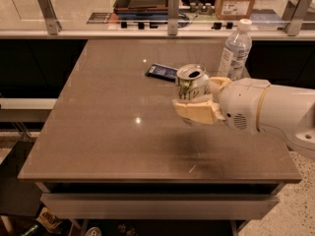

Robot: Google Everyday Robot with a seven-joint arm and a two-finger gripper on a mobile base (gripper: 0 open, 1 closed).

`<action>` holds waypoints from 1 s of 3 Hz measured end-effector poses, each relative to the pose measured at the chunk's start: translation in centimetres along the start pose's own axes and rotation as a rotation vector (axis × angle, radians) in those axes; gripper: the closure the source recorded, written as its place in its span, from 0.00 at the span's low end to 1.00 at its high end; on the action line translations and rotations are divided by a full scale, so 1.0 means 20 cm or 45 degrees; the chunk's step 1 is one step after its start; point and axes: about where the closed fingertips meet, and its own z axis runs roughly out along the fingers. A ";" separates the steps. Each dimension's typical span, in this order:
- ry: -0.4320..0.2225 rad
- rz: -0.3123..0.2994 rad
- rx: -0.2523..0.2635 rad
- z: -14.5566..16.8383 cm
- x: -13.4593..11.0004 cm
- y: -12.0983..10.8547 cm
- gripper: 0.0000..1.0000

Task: Move 7up can near blue plastic bottle

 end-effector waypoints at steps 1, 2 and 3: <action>0.057 0.044 0.087 -0.16 0.09 -0.04 1.00; 0.104 0.072 0.209 -0.28 0.17 -0.08 1.00; 0.114 0.106 0.363 -0.38 0.21 -0.15 1.00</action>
Offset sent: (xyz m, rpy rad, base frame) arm -0.0375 -0.0997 -0.0208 -0.0855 0.0491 -0.3249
